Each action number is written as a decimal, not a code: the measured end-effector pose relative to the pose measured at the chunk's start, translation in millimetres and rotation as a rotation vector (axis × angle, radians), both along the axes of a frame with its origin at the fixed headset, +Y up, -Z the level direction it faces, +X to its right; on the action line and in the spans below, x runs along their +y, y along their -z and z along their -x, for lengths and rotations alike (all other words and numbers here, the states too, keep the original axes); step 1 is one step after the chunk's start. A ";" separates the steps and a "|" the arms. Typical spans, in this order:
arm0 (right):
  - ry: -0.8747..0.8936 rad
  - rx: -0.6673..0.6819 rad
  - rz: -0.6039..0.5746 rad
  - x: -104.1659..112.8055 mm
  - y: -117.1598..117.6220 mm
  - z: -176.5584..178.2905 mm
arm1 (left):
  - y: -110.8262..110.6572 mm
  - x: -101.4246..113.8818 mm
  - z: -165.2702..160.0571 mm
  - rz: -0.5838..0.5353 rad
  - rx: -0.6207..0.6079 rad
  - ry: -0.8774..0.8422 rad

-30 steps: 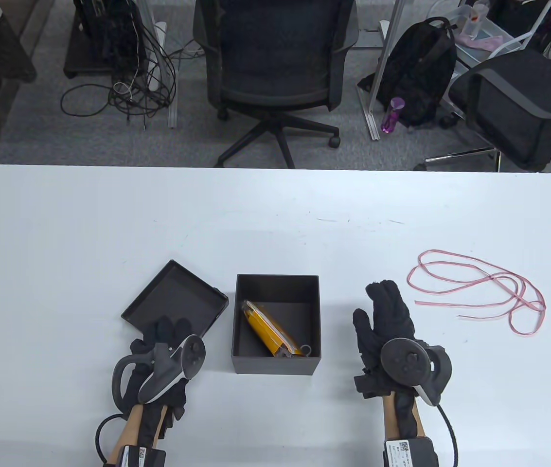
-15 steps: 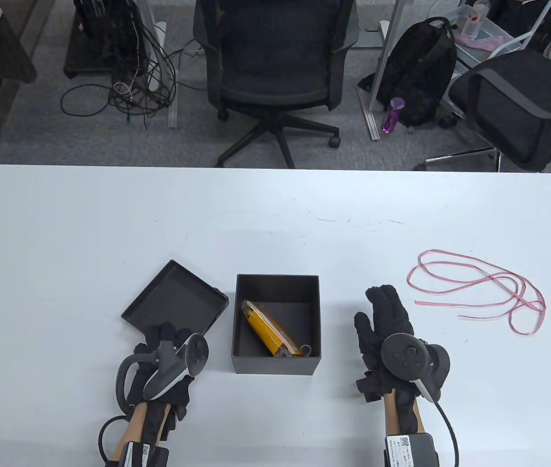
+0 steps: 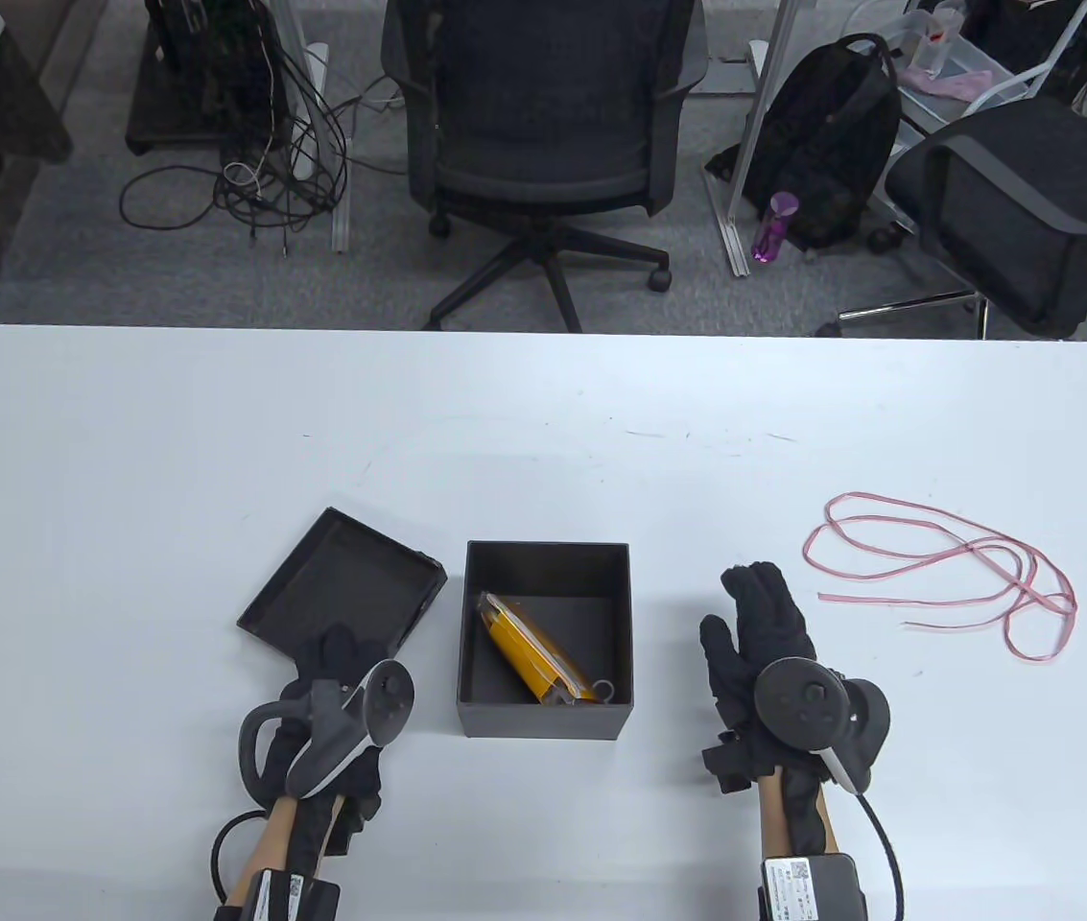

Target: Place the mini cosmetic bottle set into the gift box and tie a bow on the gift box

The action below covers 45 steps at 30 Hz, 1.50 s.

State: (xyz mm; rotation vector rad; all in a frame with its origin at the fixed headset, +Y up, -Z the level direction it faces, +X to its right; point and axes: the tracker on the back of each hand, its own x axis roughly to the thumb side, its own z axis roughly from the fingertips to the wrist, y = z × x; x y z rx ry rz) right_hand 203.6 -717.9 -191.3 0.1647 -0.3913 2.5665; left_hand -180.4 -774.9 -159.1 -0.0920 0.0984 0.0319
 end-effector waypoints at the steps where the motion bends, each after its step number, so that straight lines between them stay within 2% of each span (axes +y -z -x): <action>1: 0.012 0.001 -0.004 0.3 -0.1 -0.2 | -0.5 4.3 2.0 -0.052 -0.002 -0.029; 6: 0.076 0.047 0.009 2.9 -0.6 2.0 | -4.3 29.6 9.2 -0.236 -0.033 -0.161; 13: 0.168 0.162 0.059 12.3 -4.8 12.5 | -15.6 76.4 7.6 -0.501 -0.186 -0.514; 16: 0.217 0.218 0.070 18.0 -7.2 17.9 | -23.8 91.9 5.6 -0.578 -0.248 -0.624; 20: 0.257 0.288 0.072 25.0 -10.5 25.5 | -31.6 104.6 2.0 -0.607 -0.316 -0.806; 27: 0.289 0.374 0.042 36.7 -17.8 40.2 | -39.1 114.7 -5.3 -0.537 -0.425 -1.157; 32: 0.272 0.410 0.030 41.3 -21.6 47.0 | -35.9 109.1 -11.4 -0.395 -0.505 -1.408; 37: 0.281 0.437 0.030 42.9 -23.7 51.7 | -29.5 95.7 -22.3 -0.181 -0.578 -1.666; 45: 0.342 0.476 0.041 42.6 -24.6 54.5 | -26.2 80.7 -38.6 0.043 -0.638 -1.835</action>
